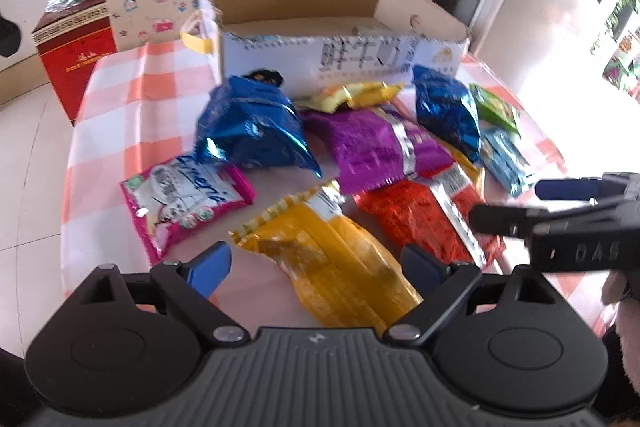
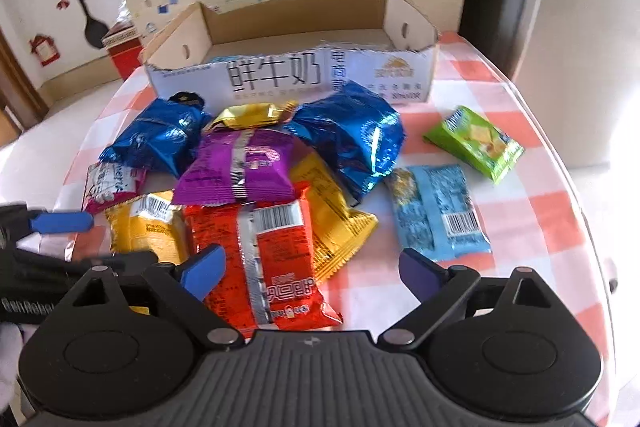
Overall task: Organize snacks
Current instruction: 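Move both tools back from the box to the snack pile, then close left gripper on yellow packet while right gripper closes on red packet, then lift yellow packet with left tool while right tool lifts red packet toward box, then lower both held packets into the box and open both grippers, then move both tools back from the box to the snack packets, then close left gripper on pink Ameria packet while right gripper closes on purple packet, then lift pink packet with left tool while right tool carries purple packet to box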
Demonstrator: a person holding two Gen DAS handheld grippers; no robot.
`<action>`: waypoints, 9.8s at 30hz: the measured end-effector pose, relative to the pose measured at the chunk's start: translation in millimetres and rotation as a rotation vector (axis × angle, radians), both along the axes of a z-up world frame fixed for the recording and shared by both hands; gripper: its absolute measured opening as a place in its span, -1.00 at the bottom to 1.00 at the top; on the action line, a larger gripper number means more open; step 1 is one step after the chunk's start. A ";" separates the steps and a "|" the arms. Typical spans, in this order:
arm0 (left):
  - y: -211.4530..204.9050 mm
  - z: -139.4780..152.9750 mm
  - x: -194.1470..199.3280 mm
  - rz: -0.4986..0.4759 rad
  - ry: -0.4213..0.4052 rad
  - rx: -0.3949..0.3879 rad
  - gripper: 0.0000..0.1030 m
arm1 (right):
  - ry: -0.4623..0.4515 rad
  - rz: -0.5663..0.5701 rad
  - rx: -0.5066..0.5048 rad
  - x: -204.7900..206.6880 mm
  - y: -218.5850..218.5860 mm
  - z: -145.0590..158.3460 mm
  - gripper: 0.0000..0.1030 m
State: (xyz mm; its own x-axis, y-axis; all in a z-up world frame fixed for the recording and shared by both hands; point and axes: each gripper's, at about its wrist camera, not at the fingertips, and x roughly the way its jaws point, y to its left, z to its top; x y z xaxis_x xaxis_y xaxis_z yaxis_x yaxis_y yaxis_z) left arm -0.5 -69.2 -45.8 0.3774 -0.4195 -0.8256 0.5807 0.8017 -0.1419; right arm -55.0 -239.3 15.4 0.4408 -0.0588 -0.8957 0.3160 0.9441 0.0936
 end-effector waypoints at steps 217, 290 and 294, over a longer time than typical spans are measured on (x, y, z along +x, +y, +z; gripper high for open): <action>14.4 -30.6 49.3 -0.185 -0.279 0.140 0.36 | -0.128 0.108 0.051 38.9 19.4 -11.5 0.82; 22.5 5.3 -17.3 -0.039 -0.223 -0.007 -0.05 | -0.042 0.155 0.023 1.0 49.1 -5.9 0.20; 22.0 2.5 -16.2 -0.037 -0.211 -0.007 -0.05 | 0.011 0.157 0.033 2.2 49.4 -15.3 0.20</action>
